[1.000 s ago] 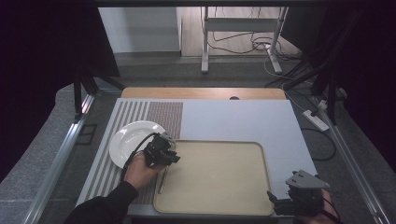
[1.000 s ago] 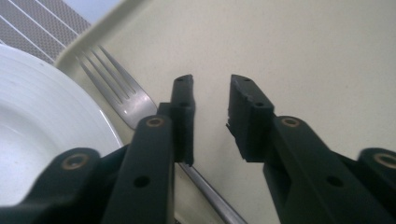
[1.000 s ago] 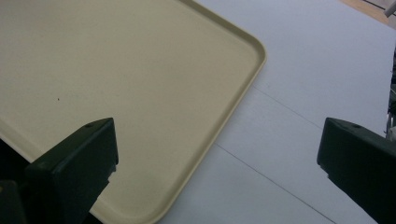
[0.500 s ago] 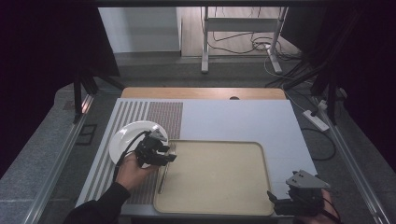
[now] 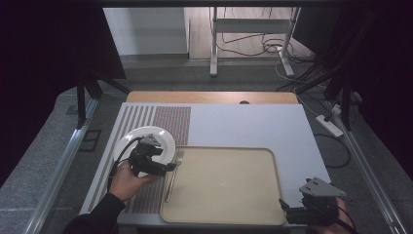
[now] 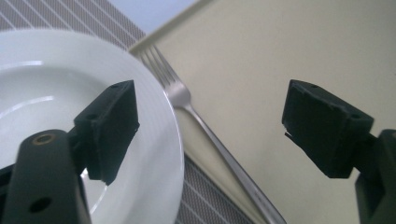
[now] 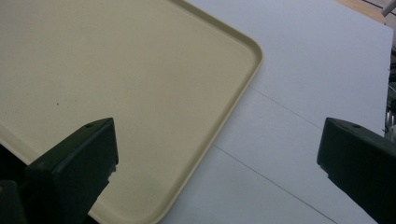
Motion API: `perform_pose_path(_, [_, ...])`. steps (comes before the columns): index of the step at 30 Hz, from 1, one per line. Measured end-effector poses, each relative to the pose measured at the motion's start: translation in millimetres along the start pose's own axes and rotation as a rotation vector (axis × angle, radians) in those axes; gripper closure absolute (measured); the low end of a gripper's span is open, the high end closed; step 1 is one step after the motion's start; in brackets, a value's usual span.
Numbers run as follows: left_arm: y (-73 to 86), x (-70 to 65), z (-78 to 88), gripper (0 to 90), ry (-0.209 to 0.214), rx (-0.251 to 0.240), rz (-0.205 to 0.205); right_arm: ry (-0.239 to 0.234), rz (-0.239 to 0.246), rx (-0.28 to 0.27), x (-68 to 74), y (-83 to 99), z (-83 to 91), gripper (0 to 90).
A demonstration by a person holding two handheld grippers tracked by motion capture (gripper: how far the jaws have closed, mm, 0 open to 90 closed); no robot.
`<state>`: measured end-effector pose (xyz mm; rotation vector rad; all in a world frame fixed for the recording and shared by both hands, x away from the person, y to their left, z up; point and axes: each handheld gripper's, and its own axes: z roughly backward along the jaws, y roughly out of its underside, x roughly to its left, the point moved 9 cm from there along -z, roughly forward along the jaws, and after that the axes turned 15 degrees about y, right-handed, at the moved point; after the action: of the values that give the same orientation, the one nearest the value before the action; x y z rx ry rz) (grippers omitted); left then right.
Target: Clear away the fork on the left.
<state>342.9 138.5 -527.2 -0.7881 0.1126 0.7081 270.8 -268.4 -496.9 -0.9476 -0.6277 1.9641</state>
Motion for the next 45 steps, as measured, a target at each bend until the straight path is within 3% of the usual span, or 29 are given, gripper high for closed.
perform_pose_path(5, [4.9,-1.5,9.8,4.0,-0.001,-0.032,-0.001,-0.002,-0.008,0.001,-0.4,-0.1,0.1,0.0])
perform_pose_path(8, [8.3,-3.4,13.7,1.7,0.032,-0.050,0.013,-0.001,-0.006,0.002,-0.4,-0.1,0.2,0.0])
perform_pose_path(11, [12.8,-2.7,15.6,0.0,0.019,-0.052,0.017,-0.001,-0.005,0.002,-0.1,-0.1,0.0,0.0])
perform_pose_path(15, [18.2,-0.9,17.8,0.0,0.007,-0.072,0.024,-0.002,0.000,0.002,0.1,0.0,0.0,0.0])
perform_pose_path(19, [26.2,0.1,20.8,0.0,0.020,-0.099,0.052,-0.002,0.000,0.002,0.2,0.0,-0.1,0.0])
perform_pose_path(31, [44.3,-6.3,31.7,0.0,0.011,-0.125,0.061,0.000,-0.006,0.002,0.0,-0.3,0.3,0.0])
perform_pose_path(45, [77.0,-15.8,58.6,0.0,-0.025,-0.182,0.111,0.003,-0.009,0.003,-0.3,-0.5,0.2,0.0])
